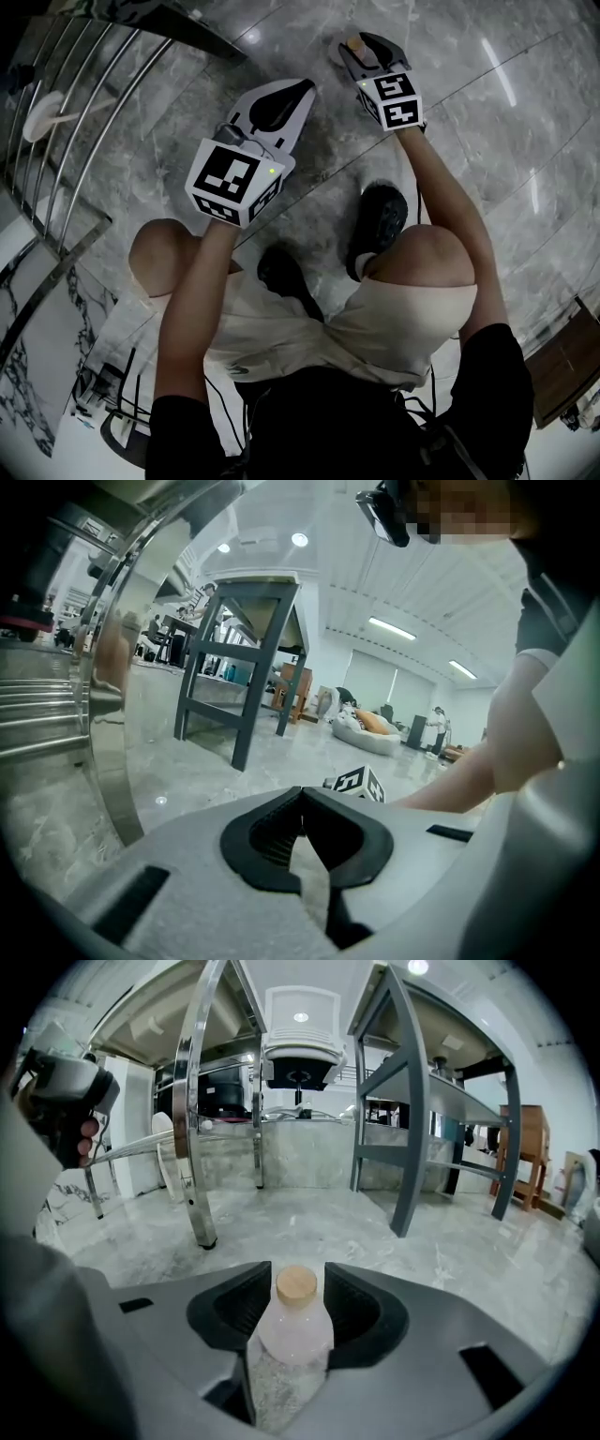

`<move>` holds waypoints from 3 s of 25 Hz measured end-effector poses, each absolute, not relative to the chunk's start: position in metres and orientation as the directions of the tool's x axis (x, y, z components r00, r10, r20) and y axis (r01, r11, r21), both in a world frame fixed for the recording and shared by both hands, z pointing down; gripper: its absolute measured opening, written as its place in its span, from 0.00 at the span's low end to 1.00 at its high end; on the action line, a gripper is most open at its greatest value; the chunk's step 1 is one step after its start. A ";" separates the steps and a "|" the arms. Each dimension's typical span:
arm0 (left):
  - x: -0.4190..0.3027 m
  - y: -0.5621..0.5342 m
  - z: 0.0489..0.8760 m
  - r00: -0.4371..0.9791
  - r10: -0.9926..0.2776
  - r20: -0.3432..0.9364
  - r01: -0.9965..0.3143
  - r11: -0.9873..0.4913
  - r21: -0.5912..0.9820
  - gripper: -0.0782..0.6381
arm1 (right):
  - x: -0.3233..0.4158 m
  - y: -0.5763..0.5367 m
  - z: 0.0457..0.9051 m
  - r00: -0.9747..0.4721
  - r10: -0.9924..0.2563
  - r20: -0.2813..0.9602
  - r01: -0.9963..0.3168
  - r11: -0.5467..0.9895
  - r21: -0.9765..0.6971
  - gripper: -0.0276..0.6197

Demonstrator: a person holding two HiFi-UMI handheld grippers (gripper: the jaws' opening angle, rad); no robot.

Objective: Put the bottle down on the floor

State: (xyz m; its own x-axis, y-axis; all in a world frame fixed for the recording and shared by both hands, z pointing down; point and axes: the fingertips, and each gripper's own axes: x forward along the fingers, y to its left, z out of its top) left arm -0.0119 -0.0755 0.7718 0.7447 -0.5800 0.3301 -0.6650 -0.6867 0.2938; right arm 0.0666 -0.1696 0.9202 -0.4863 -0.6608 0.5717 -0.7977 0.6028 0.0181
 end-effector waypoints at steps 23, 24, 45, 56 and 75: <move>-0.005 -0.109 0.755 0.747 -0.618 0.244 -0.662 -0.660 0.355 0.14 | 0.071 -0.139 0.737 -0.571 -0.720 0.393 -0.774 0.632 0.032 0.30; -0.006 -0.111 0.753 0.745 -0.624 0.238 -0.664 -0.658 0.355 0.14 | 0.072 -0.138 0.729 -0.573 -0.723 0.386 -0.775 0.631 0.033 0.30; -0.002 -0.111 0.728 0.729 -0.651 0.210 -0.681 -0.661 0.316 0.14 | 0.094 -0.112 0.685 -0.599 -0.741 0.303 -0.773 0.634 0.026 0.09; 0.009 -0.110 0.741 0.736 -0.633 0.240 -0.677 -0.671 0.302 0.14 | 0.103 -0.112 0.694 -0.608 -0.738 0.291 -0.771 0.637 0.005 0.05; 0.023 -0.115 0.676 0.724 -0.650 0.233 -0.690 -0.668 0.279 0.14 | 0.126 -0.095 0.632 -0.650 -0.653 0.389 -0.698 0.715 0.034 0.05</move>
State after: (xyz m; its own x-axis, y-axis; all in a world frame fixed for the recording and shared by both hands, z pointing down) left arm 0.0229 -0.1150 0.6758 0.7236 -0.6495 0.2333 -0.6897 -0.6682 0.2790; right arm 0.1262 -0.0954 0.6316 -0.6500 -0.6526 0.3895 -0.6980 0.7153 0.0336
